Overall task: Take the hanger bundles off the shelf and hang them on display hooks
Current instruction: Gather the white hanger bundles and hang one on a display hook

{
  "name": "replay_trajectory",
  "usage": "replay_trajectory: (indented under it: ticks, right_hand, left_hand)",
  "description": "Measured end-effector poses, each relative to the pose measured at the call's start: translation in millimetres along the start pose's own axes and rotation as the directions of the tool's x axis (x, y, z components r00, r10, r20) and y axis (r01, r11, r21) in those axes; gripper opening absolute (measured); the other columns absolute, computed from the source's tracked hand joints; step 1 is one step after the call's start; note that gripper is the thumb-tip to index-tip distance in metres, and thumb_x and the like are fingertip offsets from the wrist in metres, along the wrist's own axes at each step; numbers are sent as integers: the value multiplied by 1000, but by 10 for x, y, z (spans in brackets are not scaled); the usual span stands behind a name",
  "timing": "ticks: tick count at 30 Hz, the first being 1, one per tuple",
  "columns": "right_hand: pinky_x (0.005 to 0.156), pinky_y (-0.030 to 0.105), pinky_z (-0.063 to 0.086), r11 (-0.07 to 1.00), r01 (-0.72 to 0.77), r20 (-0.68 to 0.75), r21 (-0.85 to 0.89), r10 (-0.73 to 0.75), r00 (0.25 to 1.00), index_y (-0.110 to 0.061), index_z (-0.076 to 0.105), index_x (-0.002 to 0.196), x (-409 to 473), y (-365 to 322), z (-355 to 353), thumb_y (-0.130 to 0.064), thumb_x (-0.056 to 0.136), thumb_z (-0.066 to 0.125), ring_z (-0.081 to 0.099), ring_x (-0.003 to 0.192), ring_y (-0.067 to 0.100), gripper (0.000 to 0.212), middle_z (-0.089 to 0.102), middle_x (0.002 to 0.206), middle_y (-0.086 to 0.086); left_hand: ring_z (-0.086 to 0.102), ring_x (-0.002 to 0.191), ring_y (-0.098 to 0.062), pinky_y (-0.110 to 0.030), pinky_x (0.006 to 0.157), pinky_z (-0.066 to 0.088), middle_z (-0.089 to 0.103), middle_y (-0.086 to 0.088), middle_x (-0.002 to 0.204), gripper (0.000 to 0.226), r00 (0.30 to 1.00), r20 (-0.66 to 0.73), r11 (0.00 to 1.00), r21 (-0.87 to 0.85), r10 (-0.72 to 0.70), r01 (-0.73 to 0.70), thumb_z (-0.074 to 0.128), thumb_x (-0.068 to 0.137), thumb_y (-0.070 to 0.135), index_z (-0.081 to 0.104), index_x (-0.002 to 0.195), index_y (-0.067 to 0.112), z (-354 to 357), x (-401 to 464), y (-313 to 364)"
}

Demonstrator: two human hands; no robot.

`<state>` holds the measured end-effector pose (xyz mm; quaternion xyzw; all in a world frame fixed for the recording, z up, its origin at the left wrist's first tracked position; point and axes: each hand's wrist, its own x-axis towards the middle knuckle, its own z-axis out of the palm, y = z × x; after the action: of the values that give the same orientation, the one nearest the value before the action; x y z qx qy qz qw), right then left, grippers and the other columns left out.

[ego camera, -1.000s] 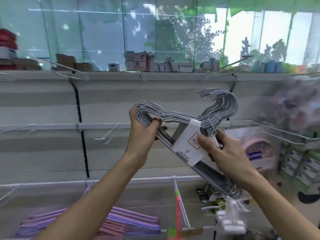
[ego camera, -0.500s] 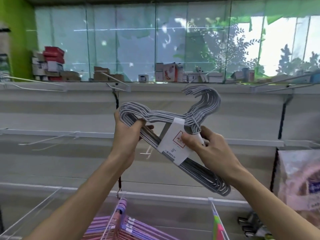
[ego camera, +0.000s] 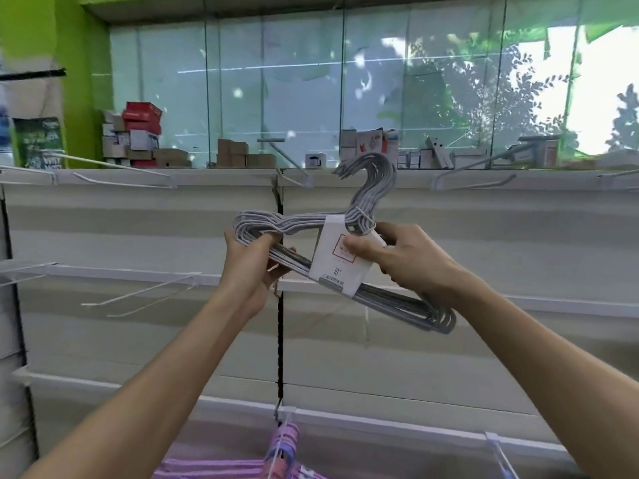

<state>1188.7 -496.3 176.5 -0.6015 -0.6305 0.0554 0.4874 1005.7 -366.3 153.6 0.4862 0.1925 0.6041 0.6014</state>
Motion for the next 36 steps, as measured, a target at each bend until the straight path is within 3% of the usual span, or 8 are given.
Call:
replay_trajectory:
  ticks: [3, 5, 10, 18, 24, 29, 36]
  right_hand:
    - [50, 15, 37, 999, 7, 18, -43, -6, 1000, -31, 70, 100, 289, -29, 58, -59, 84, 67, 54, 52, -8, 32, 69, 74, -18]
    - [51, 12, 38, 997, 23, 38, -80, -20, 999, -31, 70, 109, 469, -71, 66, -60, 84, 67, 56, 54, -10, 38, 71, 83, -16]
    - [56, 20, 48, 987, 46, 74, -157, -34, 997, -33, 68, 104, 856, -211, 34, -59, 85, 65, 59, 67, 8, 32, 73, 88, -12]
    - [63, 26, 51, 970, 35, 134, -240, -3, 991, -31, 69, 110, 1221, -223, 63, -63, 82, 65, 62, 74, 13, 42, 74, 92, -8]
    - [62, 30, 47, 974, 56, 178, -218, -16, 984, -33, 70, 102, 1395, -210, 199, -66, 76, 67, 58, 72, 14, 42, 76, 94, -3]
    - [59, 28, 46, 969, 79, 212, -236, -28, 977, -32, 69, 108, 1493, -186, 333, -63, 80, 66, 58, 73, 14, 42, 75, 95, -2]
    - [58, 23, 47, 967, 53, 210, -249, 1, 978, -33, 69, 116, 1547, -67, 355, -63, 80, 67, 64, 80, 15, 47, 74, 94, -8]
  left_hand:
    - [64, 89, -39, -58, 75, 59, 56, -13, 84, 35, 998, 10, 998, -9, -59, 59, 55, 95, 2, 41, 124, 16, -123, 244, 24]
    - [65, 93, -43, -61, 74, 58, 55, -15, 86, 37, 997, 18, 997, -26, -73, 73, 55, 94, 1, 41, 127, 14, -174, 401, 55]
    - [65, 93, -44, -60, 70, 59, 55, -16, 84, 44, 996, 49, 995, -68, -72, 76, 54, 93, -2, 45, 135, 8, -205, 780, 153]
    - [63, 108, -51, -58, 69, 59, 57, -21, 100, 32, 986, 35, 975, -148, -164, 168, 53, 95, -4, 53, 126, 0, -277, 1033, 77]
    - [68, 84, -42, -50, 62, 61, 61, -21, 95, 18, 985, -1, 972, -160, -173, 170, 53, 96, -2, 60, 112, 1, -386, 1134, 9]
    - [68, 88, -44, -52, 62, 60, 59, -22, 102, 15, 981, -30, 965, -187, -193, 184, 55, 96, 0, 63, 109, 0, -500, 1206, -33]
    - [67, 87, -41, -51, 59, 60, 60, -21, 98, 17, 974, -34, 959, -185, -222, 212, 53, 97, 1, 61, 113, 2, -493, 1234, -148]
